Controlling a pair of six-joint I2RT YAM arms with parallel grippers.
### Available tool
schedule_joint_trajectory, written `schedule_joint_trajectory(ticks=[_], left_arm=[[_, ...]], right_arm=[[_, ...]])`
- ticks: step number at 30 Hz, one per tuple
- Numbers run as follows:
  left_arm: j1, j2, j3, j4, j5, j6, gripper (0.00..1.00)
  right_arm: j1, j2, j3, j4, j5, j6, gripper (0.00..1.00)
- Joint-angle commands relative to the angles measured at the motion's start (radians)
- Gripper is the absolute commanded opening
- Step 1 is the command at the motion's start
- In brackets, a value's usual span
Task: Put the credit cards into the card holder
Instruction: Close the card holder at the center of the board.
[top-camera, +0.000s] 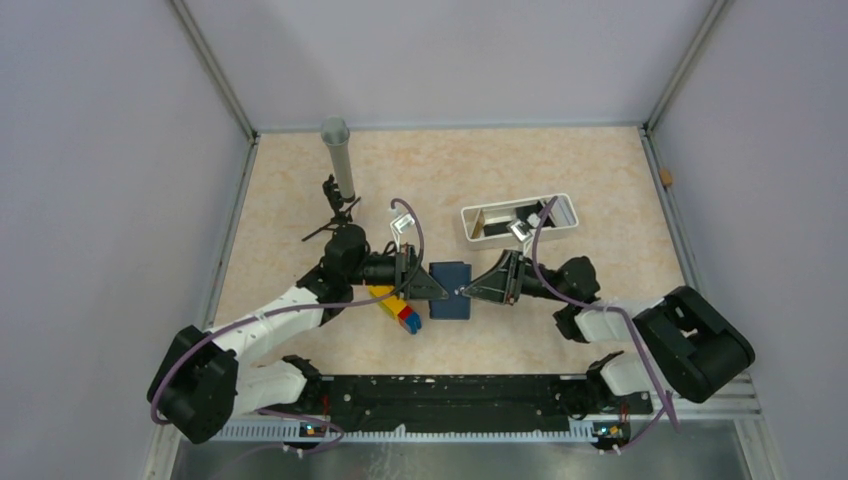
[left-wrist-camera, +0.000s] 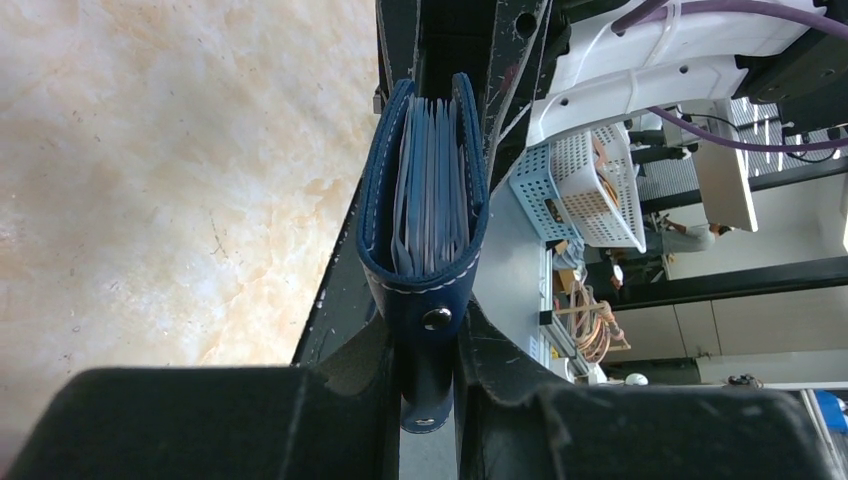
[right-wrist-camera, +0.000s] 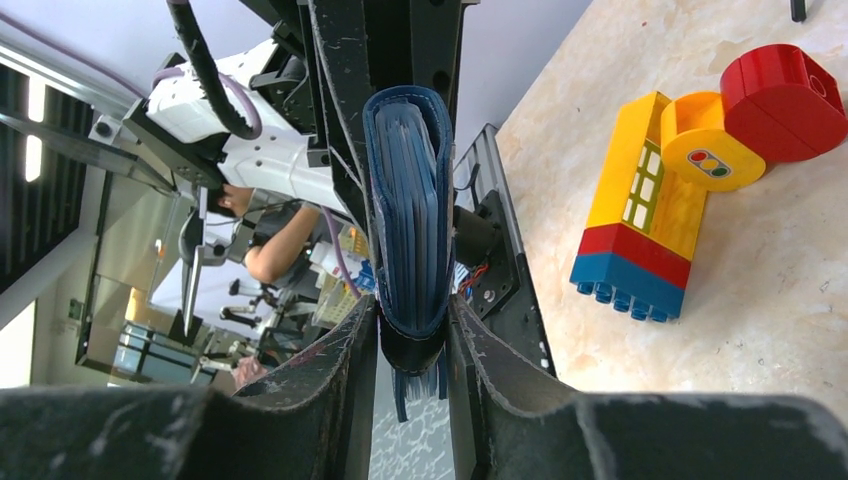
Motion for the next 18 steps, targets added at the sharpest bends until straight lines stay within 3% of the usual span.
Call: schedule_joint_trajectory(ticks=[1, 16, 18], left_arm=[[-0.021, 0.046, 0.036, -0.02, -0.117, 0.046, 0.0], [-0.038, 0.107, 0.05, 0.022, -0.173, 0.002, 0.0], [-0.039, 0.119, 0.061, -0.027, -0.223, -0.003, 0.0]], right_arm=[[0.085, 0.014, 0.112, 0.184, -0.033, 0.011, 0.28], [0.127, 0.094, 0.148, 0.217, -0.034, 0.015, 0.27], [0.126, 0.074, 0.144, 0.172, -0.013, -0.016, 0.31]])
